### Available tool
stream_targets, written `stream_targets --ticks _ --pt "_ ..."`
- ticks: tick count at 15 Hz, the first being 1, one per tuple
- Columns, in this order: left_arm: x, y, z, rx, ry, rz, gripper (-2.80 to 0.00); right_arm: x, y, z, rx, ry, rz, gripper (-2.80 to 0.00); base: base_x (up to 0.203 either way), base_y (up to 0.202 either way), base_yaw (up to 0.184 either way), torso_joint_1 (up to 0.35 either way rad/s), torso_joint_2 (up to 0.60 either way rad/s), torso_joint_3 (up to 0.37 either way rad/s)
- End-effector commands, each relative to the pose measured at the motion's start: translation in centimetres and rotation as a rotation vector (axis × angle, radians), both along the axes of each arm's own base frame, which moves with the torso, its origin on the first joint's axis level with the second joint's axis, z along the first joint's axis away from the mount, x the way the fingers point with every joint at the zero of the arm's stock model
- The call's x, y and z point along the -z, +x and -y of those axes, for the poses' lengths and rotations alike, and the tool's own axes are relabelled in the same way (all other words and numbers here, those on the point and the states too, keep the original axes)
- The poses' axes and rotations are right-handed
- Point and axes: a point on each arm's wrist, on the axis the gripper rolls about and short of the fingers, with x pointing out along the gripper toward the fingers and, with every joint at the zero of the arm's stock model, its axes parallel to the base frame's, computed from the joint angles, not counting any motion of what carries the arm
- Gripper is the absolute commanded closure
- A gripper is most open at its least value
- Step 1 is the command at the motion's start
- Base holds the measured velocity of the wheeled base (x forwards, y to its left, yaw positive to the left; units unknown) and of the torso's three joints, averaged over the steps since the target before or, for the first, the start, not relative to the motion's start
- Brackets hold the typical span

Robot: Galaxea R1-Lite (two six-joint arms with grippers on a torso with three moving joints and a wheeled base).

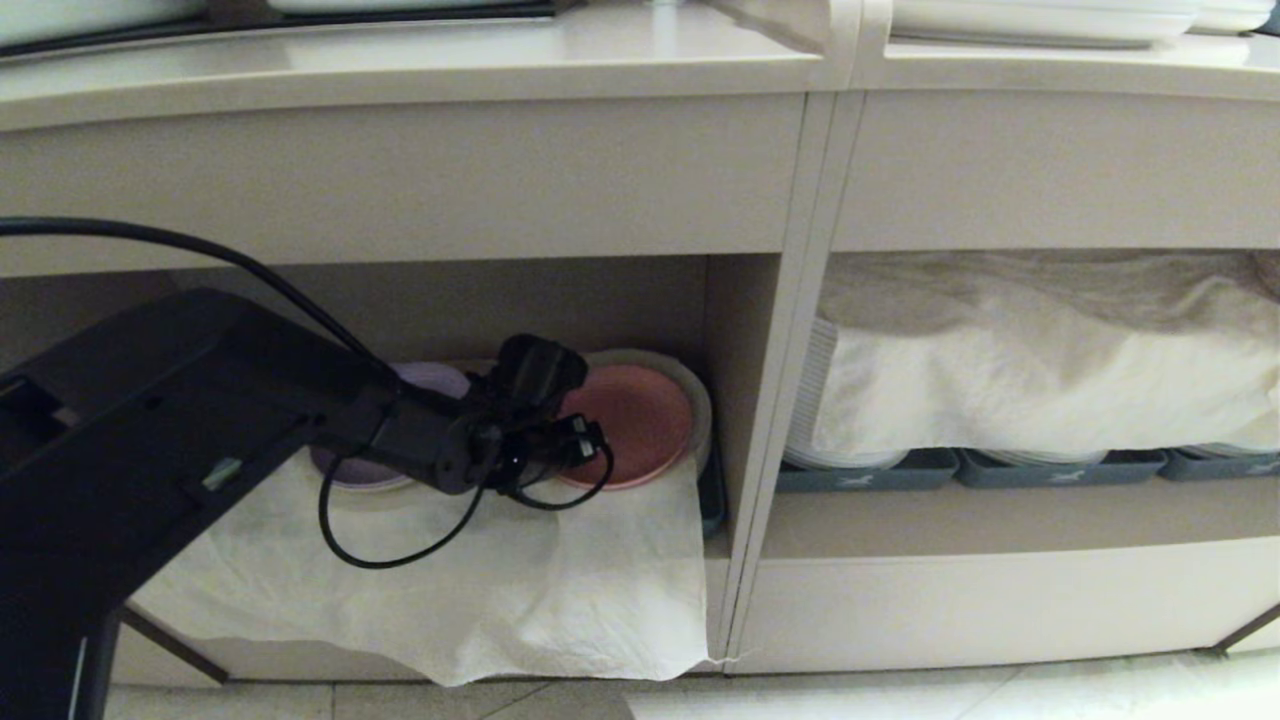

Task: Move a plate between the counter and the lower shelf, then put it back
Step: Pick up the plate in the cupboard

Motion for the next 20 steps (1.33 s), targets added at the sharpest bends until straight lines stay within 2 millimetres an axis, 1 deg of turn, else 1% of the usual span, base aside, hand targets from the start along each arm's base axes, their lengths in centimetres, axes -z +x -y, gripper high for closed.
stream_targets --ticks 1,13,20 --pt "0.2 0.08 0.05 -0.004 -0.001 -0.002 -2.8 0.0 0.0 0.0 0.0 0.001 0.0 0.0 0.0 0.0 0.0 0.0 0.0 0.0" --pt "0.75 0.78 0.56 0.0 -0.002 0.0 -2.8 0.0 0.0 0.0 0.0 0.001 0.0 0.0 0.0 0.0 0.0 0.0 0.0 0.0" --pt "0.38 0.71 0.52 0.0 -0.005 0.007 -2.8 0.0 0.0 0.0 0.0 0.001 0.0 0.0 0.0 0.0 0.0 0.0 0.0 0.0"
